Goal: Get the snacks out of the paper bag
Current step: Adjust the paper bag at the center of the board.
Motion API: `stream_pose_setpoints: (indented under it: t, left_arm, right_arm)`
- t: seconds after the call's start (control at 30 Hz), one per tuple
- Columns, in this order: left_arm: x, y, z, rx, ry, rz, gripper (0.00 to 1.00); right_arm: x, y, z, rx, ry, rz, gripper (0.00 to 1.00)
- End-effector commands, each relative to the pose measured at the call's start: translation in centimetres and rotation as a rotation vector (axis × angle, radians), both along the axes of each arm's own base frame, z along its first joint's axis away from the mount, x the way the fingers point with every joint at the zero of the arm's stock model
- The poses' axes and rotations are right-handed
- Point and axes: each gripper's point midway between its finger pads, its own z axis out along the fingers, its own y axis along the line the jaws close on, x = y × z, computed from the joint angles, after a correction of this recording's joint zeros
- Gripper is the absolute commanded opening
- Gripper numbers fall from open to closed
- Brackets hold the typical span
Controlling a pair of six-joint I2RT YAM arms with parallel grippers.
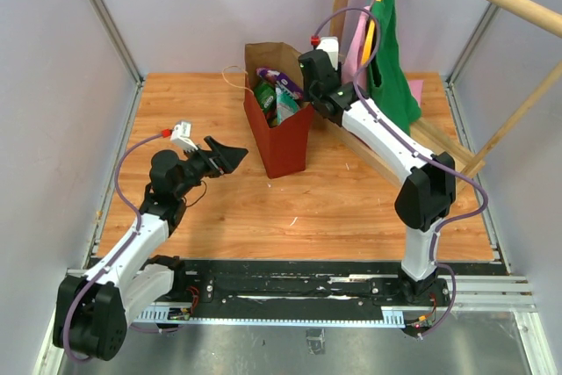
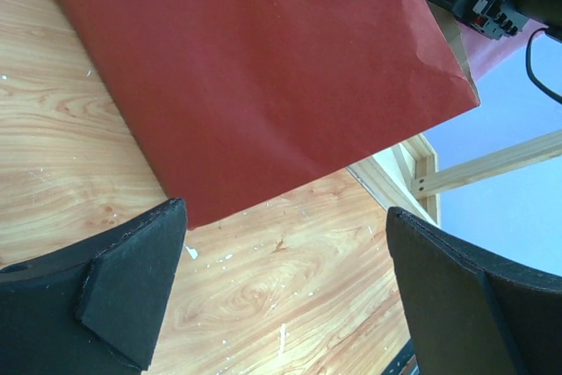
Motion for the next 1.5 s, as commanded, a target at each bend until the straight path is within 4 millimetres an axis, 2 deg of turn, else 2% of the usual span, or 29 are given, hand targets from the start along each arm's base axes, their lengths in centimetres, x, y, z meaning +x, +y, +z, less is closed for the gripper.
stream_pose_setpoints:
  t: [0.0,0.1,0.3,0.33,0.5,0.67,0.8,0.93,1.03,1.2,1.3,1.47]
  left_arm:
    - [-0.1,0.3,0.2,0.017,-0.027,0.009,1.0]
    - [0.0,0.8,-0.2,0.031,-0.012,0.039,1.0]
    - [0.7,1.9,-2.6,0.054,0.09,0.115,1.0]
    - [0.7,1.9,-2.8,0.049,0.095,0.116,1.0]
    - [0.9,2.4,-4.3,0.048,0.121,0.155,1.0]
    - [1.0,2.5,-6.3,0.034,0.171,0.173,1.0]
    - [1.3,3.0,-6.9,0.037,0.188,0.179,1.0]
    - [1.7,4.6,-6.3,-0.012,0.2,0.213,1.0]
    - [1.6,5.7,-5.3,-0.051,0.201,0.248,1.0]
    - [1.2,7.3,-1.6,-0.051,0.151,0.294,1.0]
    - [1.4,9.0,1.8,0.001,0.125,0.356,1.0]
    - [0.7,12.4,9.0,0.06,0.002,0.511,1.0]
  right_arm:
    - [0.5,-0.9,-0.6,0.019,0.012,-0.054,0.43]
    - [0.7,-0.5,-0.5,0.036,0.008,-0.048,0.31]
    - [0.9,0.5,0.6,0.075,-0.015,0.001,0.03]
    - [0.9,0.8,0.7,0.079,-0.016,0.014,0.01]
    - [0.7,2.3,1.8,0.087,-0.049,0.084,0.01]
    - [-0.9,6.2,3.9,0.028,-0.115,0.244,0.01]
    - [-2.6,8.8,5.5,-0.044,-0.171,0.347,0.01]
    - [-4.4,11.3,7.1,-0.056,-0.225,0.445,0.01]
    - [-5.8,13.4,7.6,-0.071,-0.246,0.513,0.01]
    - [-8.0,16.5,7.4,-0.095,-0.254,0.597,0.0]
    - [-9.0,18.2,7.1,-0.105,-0.258,0.631,0.01]
    - [-9.8,20.8,6.6,-0.143,-0.265,0.671,0.0]
